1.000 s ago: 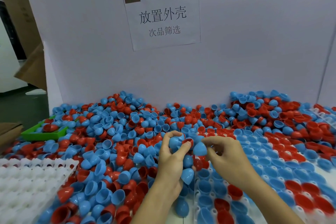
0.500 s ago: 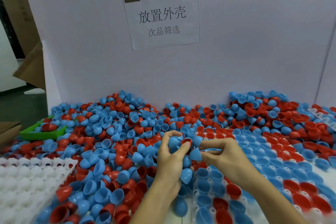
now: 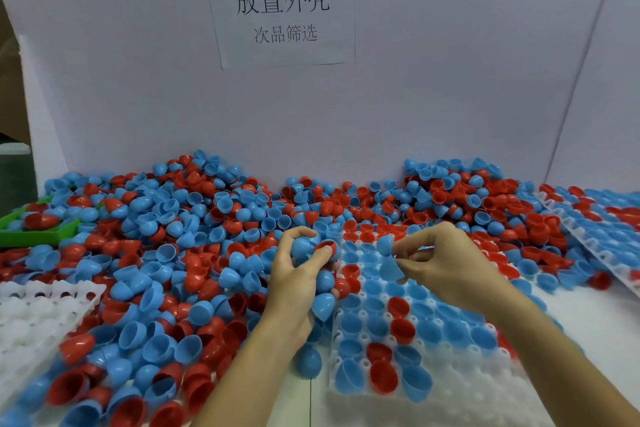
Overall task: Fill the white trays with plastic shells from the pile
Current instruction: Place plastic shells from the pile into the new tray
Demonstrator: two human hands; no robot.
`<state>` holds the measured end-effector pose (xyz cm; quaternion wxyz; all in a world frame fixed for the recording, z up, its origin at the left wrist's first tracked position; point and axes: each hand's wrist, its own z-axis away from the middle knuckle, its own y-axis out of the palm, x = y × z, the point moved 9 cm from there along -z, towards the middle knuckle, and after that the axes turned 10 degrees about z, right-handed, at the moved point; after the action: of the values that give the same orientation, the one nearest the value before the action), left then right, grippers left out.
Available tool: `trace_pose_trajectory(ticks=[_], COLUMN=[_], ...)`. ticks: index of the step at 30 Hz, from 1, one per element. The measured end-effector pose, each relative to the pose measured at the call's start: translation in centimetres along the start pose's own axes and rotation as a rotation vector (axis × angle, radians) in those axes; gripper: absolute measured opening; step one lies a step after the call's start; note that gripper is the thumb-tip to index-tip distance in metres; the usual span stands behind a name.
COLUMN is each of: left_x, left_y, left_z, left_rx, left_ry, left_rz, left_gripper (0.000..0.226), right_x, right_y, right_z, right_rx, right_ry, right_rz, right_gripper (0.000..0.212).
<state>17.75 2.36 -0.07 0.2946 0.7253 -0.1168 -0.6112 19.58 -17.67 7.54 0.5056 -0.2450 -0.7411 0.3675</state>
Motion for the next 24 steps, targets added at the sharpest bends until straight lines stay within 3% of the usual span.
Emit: trace_pose_trajectory(ticks=[9,24], left_x=[-0.1,-0.2], left_y=[0.5,0.6], left_z=[0.2,0.2], left_rx=[0.035,0.029], left_ry=[-0.012,-0.016], left_rz=[0.016,0.012], left_gripper=[0.023,0.024], right_x=[-0.3,-1.8], right_y=[-1.4,3.8], right_z=[5.5,8.1], right_rx=[0.201,0.431], right_ry=[-0.055,0.051], right_rz=[0.533,0.651], right_gripper=[0.006,0.008])
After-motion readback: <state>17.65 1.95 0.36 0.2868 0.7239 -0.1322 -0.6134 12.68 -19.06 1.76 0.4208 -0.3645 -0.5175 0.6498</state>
